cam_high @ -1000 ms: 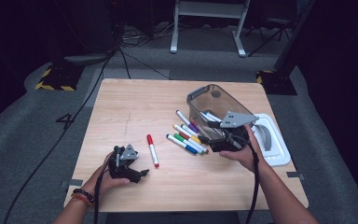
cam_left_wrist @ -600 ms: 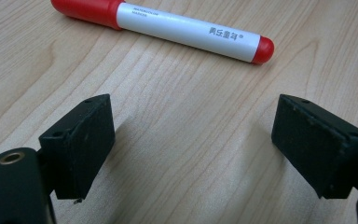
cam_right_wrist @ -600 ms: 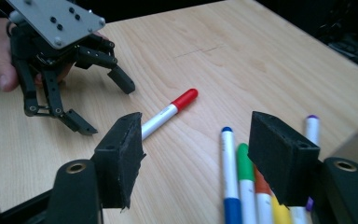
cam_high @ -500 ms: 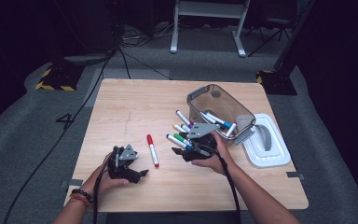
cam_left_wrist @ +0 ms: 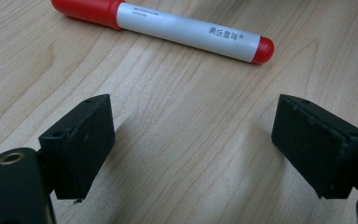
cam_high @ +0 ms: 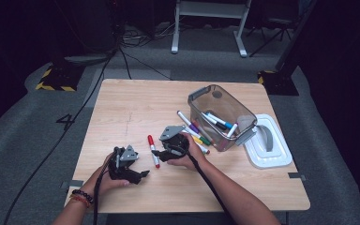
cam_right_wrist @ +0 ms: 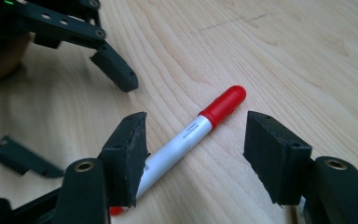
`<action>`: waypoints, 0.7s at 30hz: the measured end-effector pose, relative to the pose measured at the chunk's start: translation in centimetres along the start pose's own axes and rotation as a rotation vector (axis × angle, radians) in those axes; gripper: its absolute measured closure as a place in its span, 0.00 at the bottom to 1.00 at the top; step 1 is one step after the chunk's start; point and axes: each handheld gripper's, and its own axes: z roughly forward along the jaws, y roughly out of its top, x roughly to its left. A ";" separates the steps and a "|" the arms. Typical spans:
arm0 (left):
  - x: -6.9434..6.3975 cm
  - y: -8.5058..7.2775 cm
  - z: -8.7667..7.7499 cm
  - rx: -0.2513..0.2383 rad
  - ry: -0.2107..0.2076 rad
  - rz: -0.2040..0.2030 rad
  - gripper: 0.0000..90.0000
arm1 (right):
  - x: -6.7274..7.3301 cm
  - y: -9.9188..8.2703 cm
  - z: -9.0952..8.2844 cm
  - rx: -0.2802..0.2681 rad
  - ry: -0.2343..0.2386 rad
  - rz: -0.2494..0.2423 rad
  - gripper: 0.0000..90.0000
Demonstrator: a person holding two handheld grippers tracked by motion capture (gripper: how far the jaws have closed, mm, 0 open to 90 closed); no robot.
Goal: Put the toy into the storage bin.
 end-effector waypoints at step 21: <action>-0.1 0.0 0.0 0.001 0.004 -0.003 0.15 | -0.8 -3.0 1.5 0.108 -0.048 0.062 0.85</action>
